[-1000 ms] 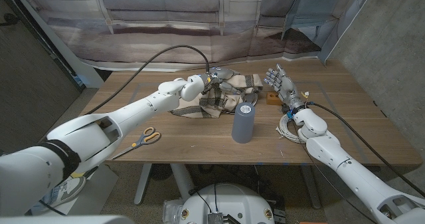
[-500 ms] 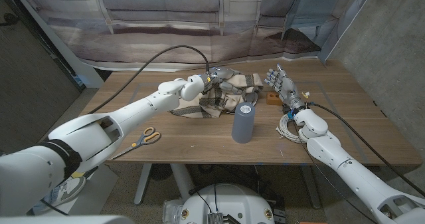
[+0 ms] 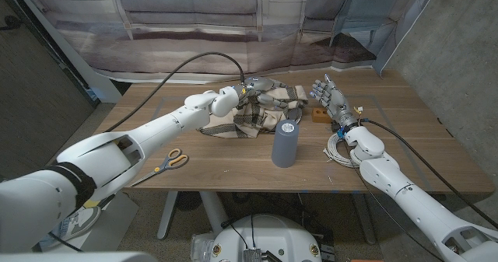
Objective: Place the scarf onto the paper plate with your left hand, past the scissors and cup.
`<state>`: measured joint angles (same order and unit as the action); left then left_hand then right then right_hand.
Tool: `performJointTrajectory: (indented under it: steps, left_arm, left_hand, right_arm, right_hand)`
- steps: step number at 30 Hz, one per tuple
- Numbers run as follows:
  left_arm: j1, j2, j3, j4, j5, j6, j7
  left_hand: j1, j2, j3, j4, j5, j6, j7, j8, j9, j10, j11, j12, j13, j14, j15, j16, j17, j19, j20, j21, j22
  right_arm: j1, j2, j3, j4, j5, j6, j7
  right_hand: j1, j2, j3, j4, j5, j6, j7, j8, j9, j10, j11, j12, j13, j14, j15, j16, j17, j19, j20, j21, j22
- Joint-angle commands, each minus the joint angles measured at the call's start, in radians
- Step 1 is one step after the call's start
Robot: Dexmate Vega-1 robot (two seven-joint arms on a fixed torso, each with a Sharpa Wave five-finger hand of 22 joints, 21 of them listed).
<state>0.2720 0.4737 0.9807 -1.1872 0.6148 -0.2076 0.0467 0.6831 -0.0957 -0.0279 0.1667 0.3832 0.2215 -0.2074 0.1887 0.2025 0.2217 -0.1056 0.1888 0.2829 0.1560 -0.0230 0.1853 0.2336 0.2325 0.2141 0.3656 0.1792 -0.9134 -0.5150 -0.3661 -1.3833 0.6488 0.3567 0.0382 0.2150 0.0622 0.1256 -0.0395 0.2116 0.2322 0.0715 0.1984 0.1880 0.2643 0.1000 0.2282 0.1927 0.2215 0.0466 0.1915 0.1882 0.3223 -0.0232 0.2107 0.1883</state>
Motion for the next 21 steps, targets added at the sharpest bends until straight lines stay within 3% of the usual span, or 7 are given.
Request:
performJointTrajectory:
  steps: [1, 6, 21]
  left_arm:
    - [0.001, 0.003, -0.006, -0.02, -0.01, 0.016, -0.024]
    - [0.009, 0.002, -0.017, -0.003, -0.027, -0.023, 0.019]
    - [0.024, 0.024, -0.04, -0.067, -0.033, 0.019, -0.011]
  left_hand:
    - [-0.023, 0.002, -0.012, 0.002, 0.008, -0.009, 0.004, 0.002, 0.001, -0.011, 0.004, 0.003, -0.002, -0.01, 0.007, 0.002, -0.001, -0.012, 0.001, -0.009, 0.004]
    - [-0.044, 0.003, -0.023, 0.003, 0.011, -0.013, 0.007, 0.004, 0.001, -0.022, 0.01, 0.003, -0.008, -0.016, 0.014, 0.004, -0.005, -0.023, 0.002, -0.019, 0.005]
    - [-0.079, 0.003, -0.042, 0.003, 0.018, 0.001, 0.013, 0.012, 0.001, -0.017, 0.013, 0.01, -0.017, -0.018, 0.019, 0.007, -0.012, -0.03, 0.002, -0.03, 0.006]
  right_arm:
    - [0.002, 0.001, -0.001, 0.002, -0.002, -0.002, -0.002]
    - [0.002, 0.001, 0.0, 0.002, -0.001, -0.001, -0.002]
    - [0.003, 0.001, 0.0, -0.004, -0.005, 0.002, -0.006]
  right_hand:
    - [-0.001, 0.008, -0.006, -0.001, -0.004, 0.006, -0.003, -0.001, 0.002, 0.008, -0.003, -0.005, 0.002, 0.01, -0.004, 0.001, 0.003, 0.005, 0.002, 0.0, 0.002]
    - [-0.001, 0.008, -0.006, -0.001, -0.004, 0.007, -0.003, -0.001, 0.002, 0.008, -0.003, -0.005, 0.002, 0.011, -0.004, 0.001, 0.003, 0.005, 0.002, 0.0, 0.002]
    - [0.0, 0.011, -0.005, -0.001, -0.004, 0.008, -0.004, -0.001, 0.002, 0.009, -0.003, -0.005, 0.002, 0.01, -0.005, 0.001, 0.003, 0.005, 0.002, -0.001, 0.002]
